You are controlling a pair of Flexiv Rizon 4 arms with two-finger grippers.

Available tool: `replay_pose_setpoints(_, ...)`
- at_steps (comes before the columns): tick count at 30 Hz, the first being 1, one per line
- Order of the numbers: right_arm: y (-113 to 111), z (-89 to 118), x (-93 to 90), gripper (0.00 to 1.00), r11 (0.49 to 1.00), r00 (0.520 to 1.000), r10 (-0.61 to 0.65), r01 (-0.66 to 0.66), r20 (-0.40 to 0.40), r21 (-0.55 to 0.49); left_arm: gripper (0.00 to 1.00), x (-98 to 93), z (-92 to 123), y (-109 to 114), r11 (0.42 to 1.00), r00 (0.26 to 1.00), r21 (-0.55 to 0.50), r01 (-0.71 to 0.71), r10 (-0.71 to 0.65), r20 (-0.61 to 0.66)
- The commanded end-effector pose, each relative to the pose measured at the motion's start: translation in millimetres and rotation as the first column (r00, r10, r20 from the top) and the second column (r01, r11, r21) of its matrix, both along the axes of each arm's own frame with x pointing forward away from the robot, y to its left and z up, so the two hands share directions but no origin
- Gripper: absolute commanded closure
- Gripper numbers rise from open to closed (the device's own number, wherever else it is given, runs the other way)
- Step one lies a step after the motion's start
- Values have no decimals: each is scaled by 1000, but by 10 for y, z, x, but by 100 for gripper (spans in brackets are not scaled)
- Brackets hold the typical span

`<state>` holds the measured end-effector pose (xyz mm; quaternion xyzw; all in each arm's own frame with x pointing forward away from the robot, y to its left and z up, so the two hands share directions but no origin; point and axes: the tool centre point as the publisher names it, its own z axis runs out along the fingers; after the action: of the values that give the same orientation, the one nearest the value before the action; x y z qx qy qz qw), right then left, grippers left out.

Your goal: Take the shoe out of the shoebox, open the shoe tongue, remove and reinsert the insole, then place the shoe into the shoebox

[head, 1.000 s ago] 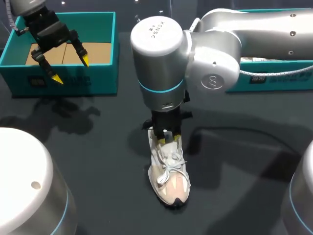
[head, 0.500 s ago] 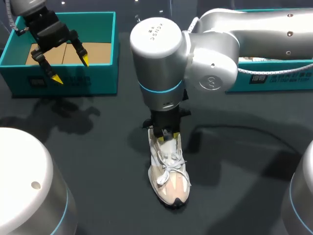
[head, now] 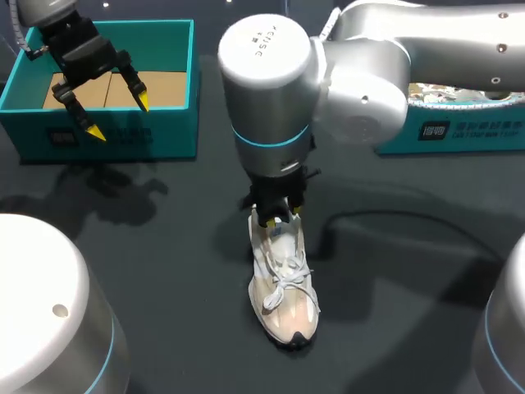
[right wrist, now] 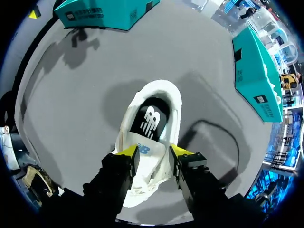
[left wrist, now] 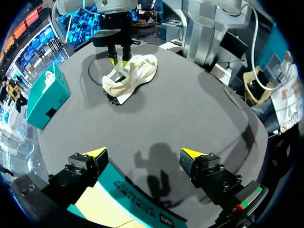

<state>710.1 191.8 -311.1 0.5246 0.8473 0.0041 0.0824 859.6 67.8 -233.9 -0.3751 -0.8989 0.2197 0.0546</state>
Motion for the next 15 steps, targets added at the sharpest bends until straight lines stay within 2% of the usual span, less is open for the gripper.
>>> replay_pose_setpoints(1, 11, 264, 31, 54, 990, 990, 141, -140, 32, -36, 0, -8, 2, 6, 1000, 1000, 2, 1, -1, 2)
replay_pose_setpoints(3, -4, 301, 54, 55, 954, 954, 298, -296, 40, -48, 0, -8, 2, 6, 1000, 1000, 2, 1, -1, 2)
replay_pose_setpoints(5, -6, 314, 87, 53, 913, 918, 396, -392, 9, -115, 0, -8, 2, 6, 1000, 1000, 2, 1, -1, 2)
replay_pose_setpoints(7, 7, 320, 108, 51, 820, 827, 562, -556, 11, -140, 0, -8, 2, 6, 1000, 1000, 2, 1, -1, 2)
replay_pose_setpoints(8, 14, 330, 91, 24, 760, 766, 643, -634, 21, -146, 0, -8, 2, 6, 1000, 1000, 2, 1, -1, 2)
replay_pose_setpoints(9, 5, 334, 72, 0, 732, 739, 674, -663, 22, -154, 0, -8, 2, 6, 1000, 1000, 2, 1, -1, 2)
replay_pose_setpoints(15, 5, 334, 72, 0, 732, 739, 674, -663, 22, -154, 0, -8, 2, 6, 1000, 1000, 2, 1, -1, 2)
